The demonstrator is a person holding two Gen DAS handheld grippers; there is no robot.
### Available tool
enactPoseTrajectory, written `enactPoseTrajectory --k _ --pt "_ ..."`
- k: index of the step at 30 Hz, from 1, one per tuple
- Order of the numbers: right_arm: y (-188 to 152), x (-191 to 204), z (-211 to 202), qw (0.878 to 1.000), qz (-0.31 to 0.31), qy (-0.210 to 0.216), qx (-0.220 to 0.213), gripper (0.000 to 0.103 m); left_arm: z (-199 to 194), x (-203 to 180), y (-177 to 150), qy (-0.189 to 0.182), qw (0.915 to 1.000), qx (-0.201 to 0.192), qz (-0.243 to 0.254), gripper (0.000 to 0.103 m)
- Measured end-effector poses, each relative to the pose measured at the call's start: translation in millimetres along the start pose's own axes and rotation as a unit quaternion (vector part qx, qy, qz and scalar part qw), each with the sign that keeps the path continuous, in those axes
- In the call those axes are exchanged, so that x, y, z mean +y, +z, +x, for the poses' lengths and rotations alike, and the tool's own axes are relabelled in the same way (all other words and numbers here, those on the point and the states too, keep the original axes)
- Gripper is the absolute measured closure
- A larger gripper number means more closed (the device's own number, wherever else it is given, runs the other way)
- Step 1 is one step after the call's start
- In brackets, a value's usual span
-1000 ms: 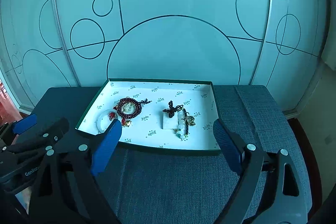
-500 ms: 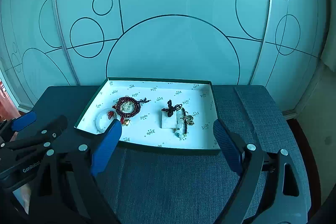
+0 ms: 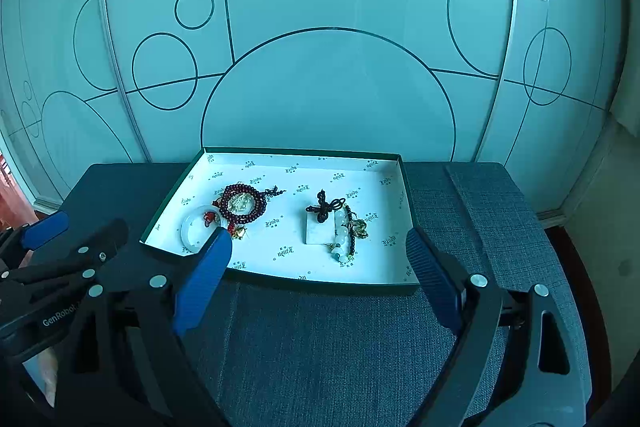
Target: Organize jewelry
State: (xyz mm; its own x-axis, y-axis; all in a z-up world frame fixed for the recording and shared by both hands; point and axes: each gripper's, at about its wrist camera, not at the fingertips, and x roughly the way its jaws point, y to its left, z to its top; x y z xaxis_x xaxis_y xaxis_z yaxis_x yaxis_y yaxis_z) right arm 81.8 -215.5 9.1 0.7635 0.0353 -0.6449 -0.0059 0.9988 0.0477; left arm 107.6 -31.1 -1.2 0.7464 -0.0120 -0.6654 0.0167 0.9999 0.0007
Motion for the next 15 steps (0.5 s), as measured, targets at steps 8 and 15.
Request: enactPoseTrajectory --k 8,15 --pt "-0.2 -0.8 -0.1 1.0 0.0 0.0 0.0 0.014 -0.7 0.1 0.6 0.007 1.0 -0.006 0.002 0.017" --pt "-0.3 -0.8 0.0 1.0 0.0 0.0 0.0 0.014 -0.7 -0.4 0.7 0.004 0.9999 -0.009 0.003 0.017"
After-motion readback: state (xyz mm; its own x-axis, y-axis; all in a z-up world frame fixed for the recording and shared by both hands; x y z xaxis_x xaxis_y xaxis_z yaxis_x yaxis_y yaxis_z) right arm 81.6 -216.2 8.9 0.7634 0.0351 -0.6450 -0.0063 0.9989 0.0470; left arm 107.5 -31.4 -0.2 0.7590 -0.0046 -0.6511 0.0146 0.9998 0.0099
